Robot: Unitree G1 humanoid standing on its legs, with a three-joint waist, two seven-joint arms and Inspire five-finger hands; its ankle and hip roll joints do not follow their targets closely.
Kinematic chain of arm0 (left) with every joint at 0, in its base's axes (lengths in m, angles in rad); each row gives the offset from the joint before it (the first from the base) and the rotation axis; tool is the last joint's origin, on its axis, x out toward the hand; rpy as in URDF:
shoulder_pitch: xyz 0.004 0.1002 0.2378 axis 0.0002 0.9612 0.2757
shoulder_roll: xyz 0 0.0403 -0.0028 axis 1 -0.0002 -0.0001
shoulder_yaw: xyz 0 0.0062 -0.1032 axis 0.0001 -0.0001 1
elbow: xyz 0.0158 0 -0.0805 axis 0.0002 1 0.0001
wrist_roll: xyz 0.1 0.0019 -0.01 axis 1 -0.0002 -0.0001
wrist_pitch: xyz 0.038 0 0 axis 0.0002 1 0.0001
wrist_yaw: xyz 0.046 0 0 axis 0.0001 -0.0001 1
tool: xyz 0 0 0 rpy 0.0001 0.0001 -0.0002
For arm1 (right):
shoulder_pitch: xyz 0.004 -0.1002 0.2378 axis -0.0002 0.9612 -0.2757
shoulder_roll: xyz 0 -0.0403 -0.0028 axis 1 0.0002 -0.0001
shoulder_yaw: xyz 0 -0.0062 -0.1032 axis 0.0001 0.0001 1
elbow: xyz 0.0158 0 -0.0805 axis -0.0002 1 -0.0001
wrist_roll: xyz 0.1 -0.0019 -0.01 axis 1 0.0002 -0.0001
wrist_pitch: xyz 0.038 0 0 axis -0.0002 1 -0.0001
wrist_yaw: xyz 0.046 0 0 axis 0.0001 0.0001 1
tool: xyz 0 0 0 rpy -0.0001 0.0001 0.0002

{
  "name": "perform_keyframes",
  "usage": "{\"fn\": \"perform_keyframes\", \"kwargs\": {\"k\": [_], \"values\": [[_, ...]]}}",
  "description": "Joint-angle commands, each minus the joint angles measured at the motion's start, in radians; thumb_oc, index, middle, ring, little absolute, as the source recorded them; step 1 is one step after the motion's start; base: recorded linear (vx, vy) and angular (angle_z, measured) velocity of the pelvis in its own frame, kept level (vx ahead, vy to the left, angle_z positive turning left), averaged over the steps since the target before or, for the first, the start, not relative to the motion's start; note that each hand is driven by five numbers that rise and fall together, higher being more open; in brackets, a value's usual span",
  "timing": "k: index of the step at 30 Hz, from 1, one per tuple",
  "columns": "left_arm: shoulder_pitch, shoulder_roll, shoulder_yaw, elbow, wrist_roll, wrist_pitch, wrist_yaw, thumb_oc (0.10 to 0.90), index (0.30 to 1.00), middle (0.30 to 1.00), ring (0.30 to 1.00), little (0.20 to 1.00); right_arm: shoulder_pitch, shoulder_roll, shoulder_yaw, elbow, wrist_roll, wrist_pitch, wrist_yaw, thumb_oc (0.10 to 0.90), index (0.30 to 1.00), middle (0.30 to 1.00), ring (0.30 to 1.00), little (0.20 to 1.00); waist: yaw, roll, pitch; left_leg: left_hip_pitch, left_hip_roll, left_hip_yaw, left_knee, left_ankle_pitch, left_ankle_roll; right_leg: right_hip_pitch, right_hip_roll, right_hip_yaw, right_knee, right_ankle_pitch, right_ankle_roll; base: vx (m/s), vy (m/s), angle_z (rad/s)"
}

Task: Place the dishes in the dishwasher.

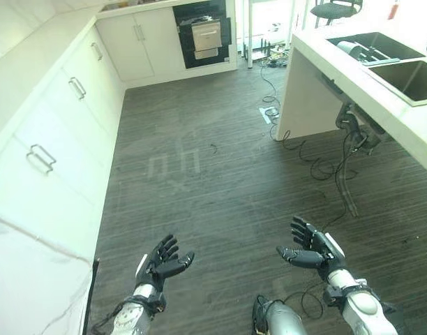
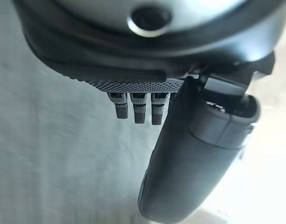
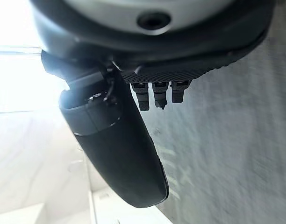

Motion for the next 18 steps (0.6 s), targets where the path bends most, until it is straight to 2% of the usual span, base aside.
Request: {"fn": "perform_keyframes", "kwargs": {"k": [1,2,3,5,7,8,9,10,11,12,13,16,17,18], "values": [[0.007,0.086,0.000,-0.067,0.050,-0.113,0.012,0.800,0.900,0.900,0.900,0.900,-0.012,-0.024,-0.050,-0.125,0.022,-0.105,0.039,0.800,0.900,0.900,0.900,0.900,-0.003,-0.057,-0.058,-0.254,-0.046,0.001,0.206,0.166,0.077,0.031,-0.061,0.052,-0.177,0.109,0.169,0.17,-0.101,-0.65],[0.013,0.081,-0.004,-0.082,0.048,-0.123,0.017,0.800,0.900,0.900,0.900,0.900,-0.014,-0.037,-0.053,-0.134,0.017,-0.107,0.049,0.800,0.900,0.900,0.900,0.900,0.004,-0.059,-0.045,-0.333,-0.051,0.000,0.306,0.177,0.065,0.057,-0.056,0.069,-0.177,0.099,0.159,0.15,-0.063,-0.65],[0.014,0.080,-0.001,-0.100,0.043,-0.130,0.012,0.800,0.900,0.900,0.900,0.900,-0.023,-0.050,-0.061,-0.148,0.021,-0.102,0.048,0.800,0.900,0.900,0.900,0.900,0.016,-0.064,-0.027,-0.422,-0.037,0.013,0.344,0.151,0.076,0.084,-0.050,0.089,-0.177,0.089,0.153,0.20,-0.045,-0.55],[0.016,0.084,0.005,-0.126,0.037,-0.141,0.016,0.800,0.900,0.900,0.900,0.900,-0.043,-0.056,-0.059,-0.162,0.034,-0.099,0.046,0.800,0.900,0.900,0.900,0.900,0.026,-0.068,-0.014,-0.444,-0.014,0.027,0.237,0.132,0.096,0.108,-0.042,0.116,-0.177,0.070,0.153,0.21,0.035,-0.54],[0.021,0.093,0.015,-0.147,0.035,-0.151,0.015,0.800,0.900,0.900,0.900,0.900,-0.065,-0.057,-0.050,-0.165,0.033,-0.104,0.047,0.800,0.900,0.900,0.900,0.900,0.034,-0.064,-0.008,-0.407,0.018,0.059,-0.040,0.143,0.107,0.126,-0.022,0.148,-0.177,0.049,0.162,0.22,0.149,-0.91],[0.025,0.095,0.018,-0.149,0.038,-0.158,0.011,0.800,0.900,0.900,0.900,0.900,-0.070,-0.051,-0.045,-0.169,0.027,-0.104,0.046,0.800,0.900,0.900,0.900,0.900,0.035,-0.050,-0.009,-0.442,0.034,0.045,-0.049,0.113,0.108,0.126,-0.002,0.159,-0.177,0.042,0.166,0.25,0.285,-0.94],[0.036,0.098,0.027,-0.159,0.040,-0.161,-0.001,0.800,0.900,0.900,0.900,0.900,-0.072,-0.045,-0.028,-0.182,0.013,-0.095,0.067,0.800,0.900,0.900,0.900,0.900,0.051,-0.019,-0.015,-0.551,0.059,-0.061,-0.049,0.065,0.090,0.136,0.036,0.179,-0.177,0.028,0.174,0.42,0.438,-0.74],[0.065,0.098,0.045,-0.176,0.052,-0.192,-0.010,0.800,0.900,0.900,0.900,0.900,-0.063,-0.067,-0.019,-0.211,0.000,-0.091,0.113,0.800,0.900,0.900,0.900,0.900,0.073,-0.008,-0.020,-0.631,0.081,-0.146,-0.049,0.115,0.056,0.170,0.064,0.217,-0.177,-0.006,0.166,0.55,0.565,-0.91],[0.055,0.102,0.055,-0.176,0.039,-0.216,-0.016,0.800,0.900,0.900,0.900,0.900,-0.064,-0.099,-0.029,-0.225,0.021,-0.088,0.142,0.800,0.900,0.900,0.900,0.900,0.075,-0.007,-0.022,-0.655,0.102,-0.146,-0.049,0.109,0.055,0.196,0.050,0.224,-0.177,-0.026,0.173,0.48,0.495,-0.98],[0.043,0.106,0.054,-0.177,0.038,-0.220,-0.003,0.800,0.900,0.900,0.900,0.900,-0.069,-0.106,-0.031,-0.230,0.023,-0.085,0.156,0.800,0.900,0.900,0.900,0.900,0.073,-0.006,-0.024,-0.655,0.103,-0.143,-0.049,0.094,0.055,0.208,0.039,0.222,-0.177,-0.029,0.179,0.41,0.528,-1.10],[0.006,0.130,0.054,-0.179,0.036,-0.229,0.016,0.800,0.900,0.900,0.900,0.900,-0.069,-0.114,-0.043,-0.241,0.034,-0.084,0.174,0.800,0.900,0.900,0.900,0.900,0.064,-0.005,-0.033,-0.632,0.105,-0.129,-0.049,0.065,0.071,0.234,0.001,0.211,-0.177,-0.036,0.203,0.27,0.371,-0.55],[-0.024,0.151,0.059,-0.194,0.050,-0.233,0.017,0.800,0.900,0.900,0.900,0.900,-0.058,-0.102,-0.066,-0.267,0.053,-0.072,0.173,0.800,0.900,0.900,0.900,0.900,0.062,-0.012,-0.044,-0.605,0.085,-0.125,-0.049,0.040,0.095,0.265,-0.036,0.192,-0.177,-0.030,0.228,0.24,0.304,-0.28],[-0.035,0.160,0.062,-0.207,0.056,-0.231,0.013,0.800,0.900,0.900,0.900,0.900,-0.054,-0.091,-0.073,-0.275,0.056,-0.071,0.169,0.800,0.900,0.900,0.900,0.900,0.063,-0.018,-0.047,-0.598,0.071,-0.127,-0.049,0.032,0.108,0.276,-0.051,0.180,-0.177,-0.010,0.238,0.35,0.404,0.07],[-0.053,0.170,0.074,-0.231,0.055,-0.244,0.018,0.800,0.900,0.900,0.900,0.900,-0.055,-0.060,-0.072,-0.285,0.042,-0.079,0.152,0.800,0.900,0.900,0.900,0.900,0.066,-0.028,-0.052,-0.583,0.036,-0.136,-0.049,0.019,0.139,0.290,-0.078,0.138,-0.177,0.089,0.262,0.30,0.350,0.24]]}}
